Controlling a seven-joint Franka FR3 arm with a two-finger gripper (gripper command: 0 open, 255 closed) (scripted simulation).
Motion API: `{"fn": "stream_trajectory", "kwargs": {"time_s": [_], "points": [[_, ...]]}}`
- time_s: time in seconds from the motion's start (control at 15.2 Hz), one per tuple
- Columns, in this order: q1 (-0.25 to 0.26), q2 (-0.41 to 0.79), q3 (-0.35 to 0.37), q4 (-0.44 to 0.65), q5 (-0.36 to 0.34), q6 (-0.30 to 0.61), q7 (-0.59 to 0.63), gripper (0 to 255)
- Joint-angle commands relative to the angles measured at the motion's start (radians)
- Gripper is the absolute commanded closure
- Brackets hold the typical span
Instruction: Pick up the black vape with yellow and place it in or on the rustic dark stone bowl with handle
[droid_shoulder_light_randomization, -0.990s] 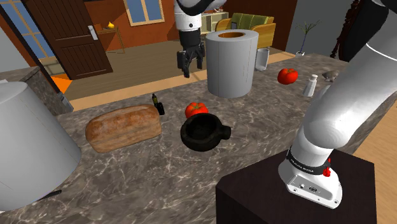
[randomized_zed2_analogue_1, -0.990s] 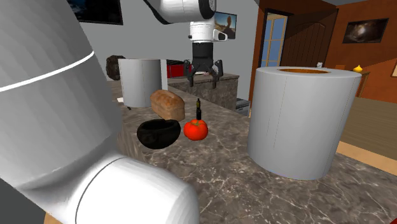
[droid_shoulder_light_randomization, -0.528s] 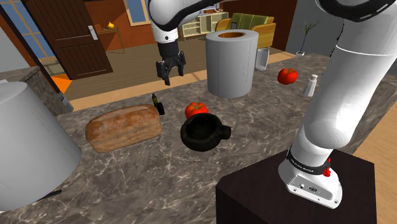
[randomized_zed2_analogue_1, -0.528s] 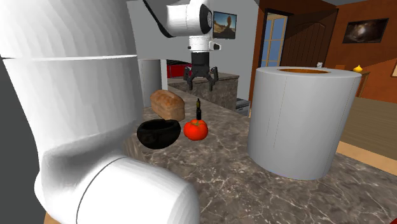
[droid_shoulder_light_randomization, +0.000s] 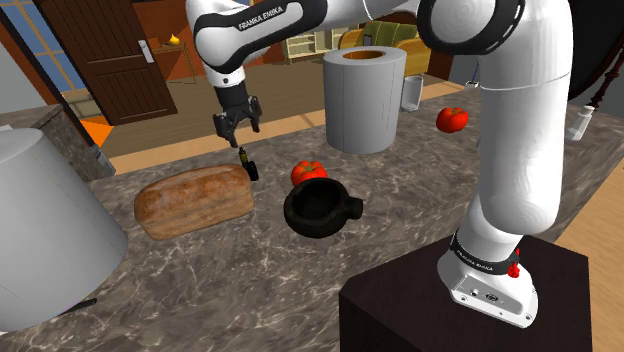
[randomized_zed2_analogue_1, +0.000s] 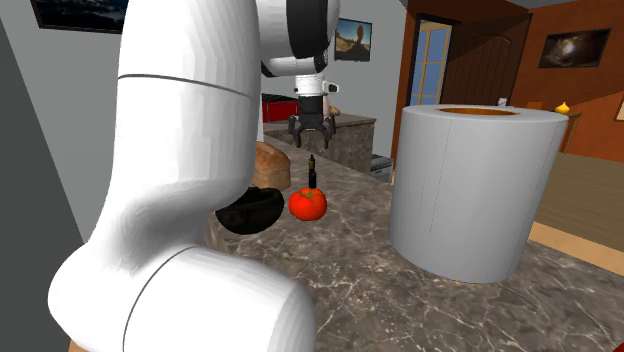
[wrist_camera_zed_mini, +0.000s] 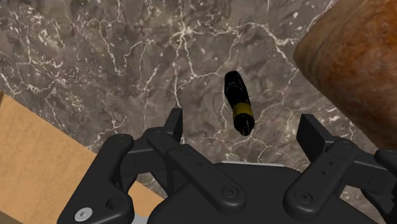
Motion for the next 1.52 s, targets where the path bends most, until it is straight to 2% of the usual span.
{"fn": "stream_trajectory", "kwargs": {"time_s": [0.0, 0.53, 0.99, 1.06, 1.45], "points": [[0.018, 0.095, 0.001, 0.113, -0.021, -0.022, 0.013, 0], [0.014, 0.105, -0.003, 0.025, -0.024, 0.075, 0.017, 0], [0.015, 0.105, -0.003, 0.026, -0.024, 0.074, 0.017, 0], [0.015, 0.105, -0.003, 0.026, -0.024, 0.074, 0.017, 255], [0.015, 0.105, -0.003, 0.026, -0.024, 0.074, 0.017, 255]]}}
